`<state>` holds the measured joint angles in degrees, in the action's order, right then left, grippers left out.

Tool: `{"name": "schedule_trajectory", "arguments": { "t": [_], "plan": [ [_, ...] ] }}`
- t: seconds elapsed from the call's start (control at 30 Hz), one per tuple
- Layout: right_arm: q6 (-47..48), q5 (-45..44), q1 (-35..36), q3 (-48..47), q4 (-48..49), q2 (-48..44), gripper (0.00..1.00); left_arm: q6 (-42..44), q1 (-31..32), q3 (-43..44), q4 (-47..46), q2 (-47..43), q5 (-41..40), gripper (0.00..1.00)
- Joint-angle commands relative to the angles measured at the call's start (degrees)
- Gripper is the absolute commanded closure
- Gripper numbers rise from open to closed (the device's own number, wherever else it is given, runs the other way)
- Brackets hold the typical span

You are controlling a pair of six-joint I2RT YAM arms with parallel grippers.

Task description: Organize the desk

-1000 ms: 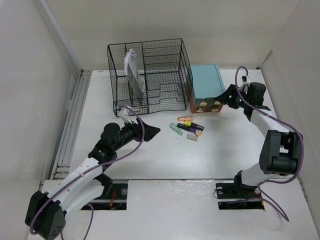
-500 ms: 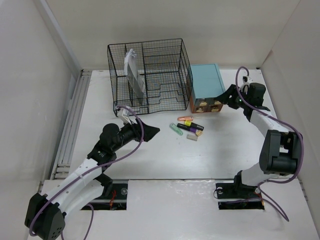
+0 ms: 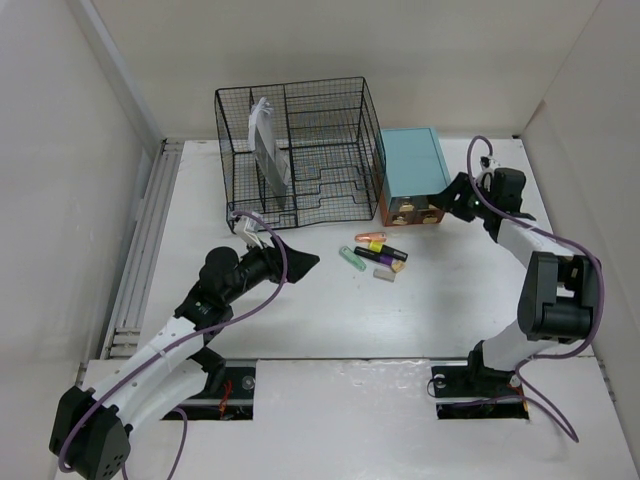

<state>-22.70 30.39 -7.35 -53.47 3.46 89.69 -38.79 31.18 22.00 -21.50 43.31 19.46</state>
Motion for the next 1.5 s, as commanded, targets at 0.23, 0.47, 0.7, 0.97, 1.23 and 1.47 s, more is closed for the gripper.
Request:
{"name": "schedule_trajectory", "arguments": {
  "t": [0.23, 0.47, 0.7, 0.97, 1.23, 1.47],
  "plan": [
    [0.3, -1.0, 1.8, -1.7, 2.0, 2.6, 0.51, 1.0, 0.4, 0.8, -2.4, -1.0, 0.0, 0.25],
    [0.8, -1.0, 1.8, -0.5, 2.0, 1.3, 0.68, 1.0, 0.4, 0.8, -1.9, -1.6, 0.0, 0.25],
    [5.1, 0.9, 1.8, 4.0, -1.8, -2.9, 0.68, 1.0, 0.4, 0.8, -1.3, -2.6, 0.0, 0.27],
    [14.8, 3.4, 1.3, 6.0, -14.3, -6.4, 0.68, 1.0, 0.4, 0.8, -1.8, -2.6, 0.0, 0.27],
    [20.7, 4.6, -1.9, 4.9, -27.4, -10.1, 0.66, 1.0, 0.4, 0.8, -1.8, -2.6, 0.0, 0.27],
    [22.9, 7.0, -2.4, 4.3, -29.7, -10.2, 0.26, 1.0, 0.4, 1.3, -1.8, -2.1, 0.0, 0.27]
  ]
}}
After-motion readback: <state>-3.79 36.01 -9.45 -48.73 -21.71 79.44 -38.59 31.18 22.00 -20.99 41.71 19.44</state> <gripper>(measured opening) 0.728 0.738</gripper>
